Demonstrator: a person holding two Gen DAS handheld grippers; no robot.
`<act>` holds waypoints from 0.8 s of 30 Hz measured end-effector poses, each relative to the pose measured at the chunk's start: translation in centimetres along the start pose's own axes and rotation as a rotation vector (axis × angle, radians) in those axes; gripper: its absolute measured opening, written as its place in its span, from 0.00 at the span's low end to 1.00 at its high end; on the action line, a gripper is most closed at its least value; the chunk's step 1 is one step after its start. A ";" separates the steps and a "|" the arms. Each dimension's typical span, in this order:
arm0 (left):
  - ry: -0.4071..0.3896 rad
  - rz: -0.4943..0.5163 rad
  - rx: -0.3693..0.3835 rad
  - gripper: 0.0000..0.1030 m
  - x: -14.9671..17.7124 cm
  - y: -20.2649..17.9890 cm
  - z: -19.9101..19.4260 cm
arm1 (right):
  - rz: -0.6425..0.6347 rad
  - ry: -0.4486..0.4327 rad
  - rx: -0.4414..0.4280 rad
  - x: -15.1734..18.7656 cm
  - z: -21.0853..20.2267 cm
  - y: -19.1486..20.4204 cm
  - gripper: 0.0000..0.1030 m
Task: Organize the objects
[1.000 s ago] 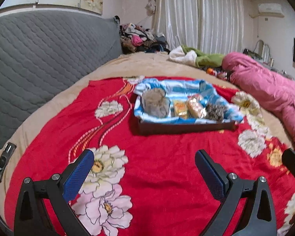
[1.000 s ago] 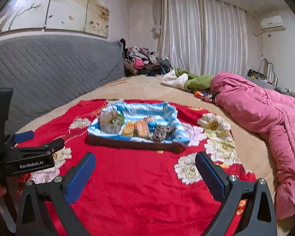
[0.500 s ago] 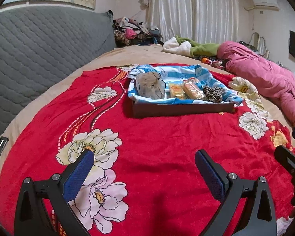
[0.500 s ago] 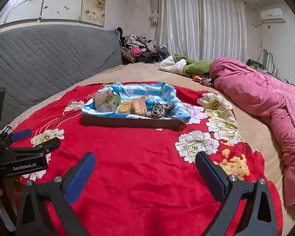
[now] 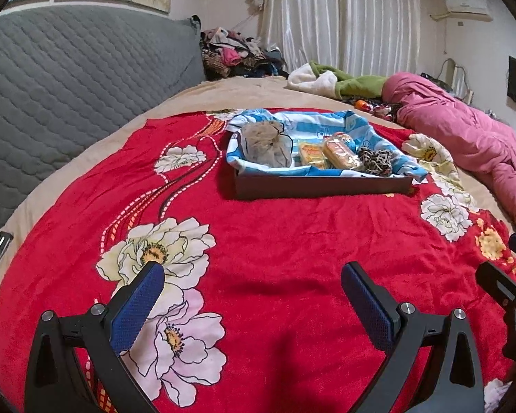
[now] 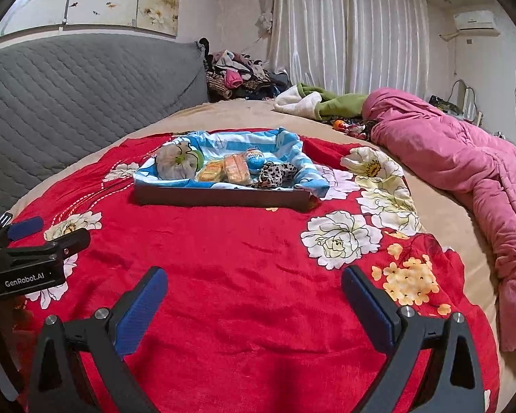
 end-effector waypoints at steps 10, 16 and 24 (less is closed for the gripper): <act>0.015 0.003 -0.008 0.99 0.8 0.2 0.5 | -0.002 0.029 0.002 1.0 0.7 -0.2 0.99; 0.038 -0.006 0.000 0.99 1.5 0.4 1.1 | -0.003 0.042 0.005 1.6 1.1 -0.3 0.99; 0.040 0.006 0.021 0.99 2.1 0.1 1.6 | -0.006 0.051 0.010 2.0 1.5 -0.4 0.99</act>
Point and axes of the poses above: each gripper's, at about its wrist camera, not at the fingertips, and z roughly the way its jaws point, y to its left, x to its underside, the point moved 5 cm from there along z, roughly the way its jaws point, and after that the axes turned 8 degrees about -y, right-handed, at the moved point
